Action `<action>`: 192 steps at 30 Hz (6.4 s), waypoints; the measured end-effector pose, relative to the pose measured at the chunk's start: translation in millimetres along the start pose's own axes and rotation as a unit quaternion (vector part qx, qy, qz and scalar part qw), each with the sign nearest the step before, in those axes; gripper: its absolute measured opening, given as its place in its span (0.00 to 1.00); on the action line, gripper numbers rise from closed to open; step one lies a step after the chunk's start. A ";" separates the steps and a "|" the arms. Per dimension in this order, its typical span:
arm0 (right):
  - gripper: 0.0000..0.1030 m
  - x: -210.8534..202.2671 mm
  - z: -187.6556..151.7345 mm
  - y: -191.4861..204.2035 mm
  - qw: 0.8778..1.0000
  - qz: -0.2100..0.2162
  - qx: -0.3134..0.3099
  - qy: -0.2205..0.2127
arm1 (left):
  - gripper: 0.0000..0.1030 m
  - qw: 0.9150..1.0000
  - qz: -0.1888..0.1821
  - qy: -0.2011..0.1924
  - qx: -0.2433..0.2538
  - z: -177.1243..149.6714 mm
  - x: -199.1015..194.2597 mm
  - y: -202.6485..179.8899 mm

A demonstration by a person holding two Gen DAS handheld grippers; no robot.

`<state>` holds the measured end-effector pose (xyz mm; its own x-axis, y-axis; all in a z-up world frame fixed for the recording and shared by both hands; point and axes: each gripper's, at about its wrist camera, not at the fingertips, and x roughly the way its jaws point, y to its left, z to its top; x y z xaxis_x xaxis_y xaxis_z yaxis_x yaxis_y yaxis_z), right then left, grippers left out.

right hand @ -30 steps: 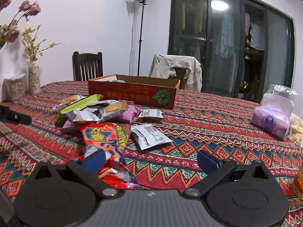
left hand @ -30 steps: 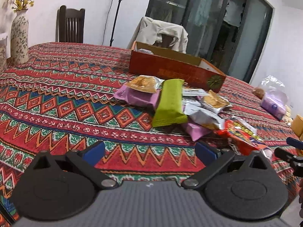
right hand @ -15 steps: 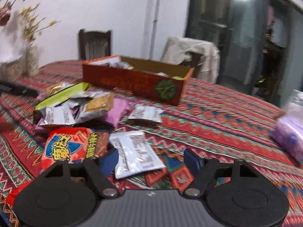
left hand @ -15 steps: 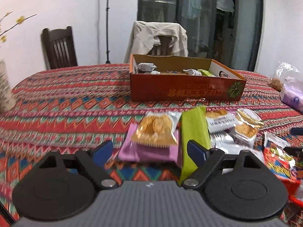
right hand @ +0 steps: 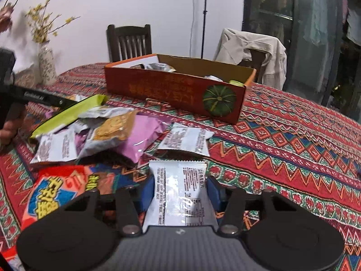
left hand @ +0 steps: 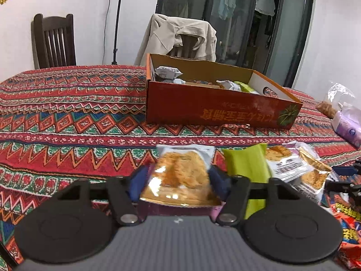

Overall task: Organize snacks
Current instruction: 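Grasp a white packet with the right tool while the left tool grasps a yellow biscuit packet, then carry both packets into the orange box and open both tools, then move both tools back over the remaining snack pile, then grasp a green bar with the left tool while the right tool grasps a white packet, then carry both packets into the orange box and open both tools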

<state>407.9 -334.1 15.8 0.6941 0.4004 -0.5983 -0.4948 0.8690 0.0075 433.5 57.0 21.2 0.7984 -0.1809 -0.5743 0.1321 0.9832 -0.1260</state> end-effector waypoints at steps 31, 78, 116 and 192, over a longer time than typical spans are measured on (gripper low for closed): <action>0.40 -103.8 -19.5 26.7 0.996 -0.052 0.027 -0.067 | 0.43 0.996 -0.012 -0.067 -0.054 -52.4 -150.5 -0.8; 0.39 294.1 264.0 -93.0 0.980 -0.003 0.148 0.137 | 0.44 0.994 0.037 0.105 0.000 230.3 253.9 -33.1; 0.89 -67.5 243.5 -43.3 0.993 -0.064 0.093 -0.023 | 1.00 0.995 0.056 -0.051 0.064 172.1 -118.8 -66.8; 0.48 65.5 50.3 1.5 1.000 -0.024 -0.019 0.005 | 0.40 0.996 -0.049 -0.012 0.074 -23.2 -26.5 -66.5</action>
<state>478.9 -292.0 16.8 0.7118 0.3552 -0.6060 -0.4805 0.8755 -0.0512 389.9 -4.1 26.0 0.7906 -0.2769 -0.5462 0.2941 0.9540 -0.0579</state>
